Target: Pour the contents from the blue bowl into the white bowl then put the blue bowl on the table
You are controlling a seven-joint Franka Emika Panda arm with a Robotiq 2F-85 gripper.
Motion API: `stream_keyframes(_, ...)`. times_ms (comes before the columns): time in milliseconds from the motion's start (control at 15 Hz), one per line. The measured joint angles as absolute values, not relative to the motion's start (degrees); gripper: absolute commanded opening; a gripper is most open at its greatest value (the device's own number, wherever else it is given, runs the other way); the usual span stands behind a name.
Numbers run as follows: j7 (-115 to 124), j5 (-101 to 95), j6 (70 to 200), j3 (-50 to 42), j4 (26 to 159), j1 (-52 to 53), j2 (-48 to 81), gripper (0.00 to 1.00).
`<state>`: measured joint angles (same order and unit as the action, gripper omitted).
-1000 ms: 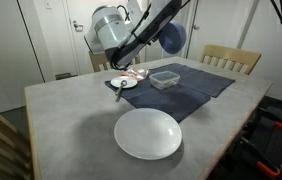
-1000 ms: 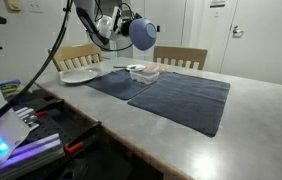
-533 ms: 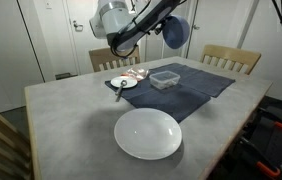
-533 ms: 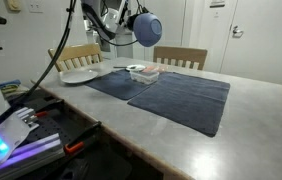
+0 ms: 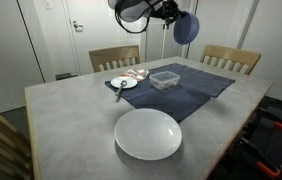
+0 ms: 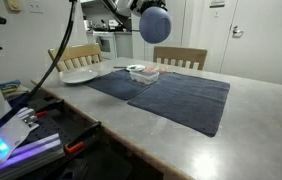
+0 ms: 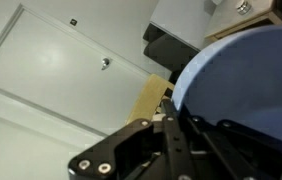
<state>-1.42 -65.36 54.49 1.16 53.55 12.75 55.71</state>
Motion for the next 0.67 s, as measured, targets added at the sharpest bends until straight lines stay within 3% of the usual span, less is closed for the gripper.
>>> stream_keyframes(667,0.85,-42.25,59.11,2.86,52.31,2.22,46.34,0.01)
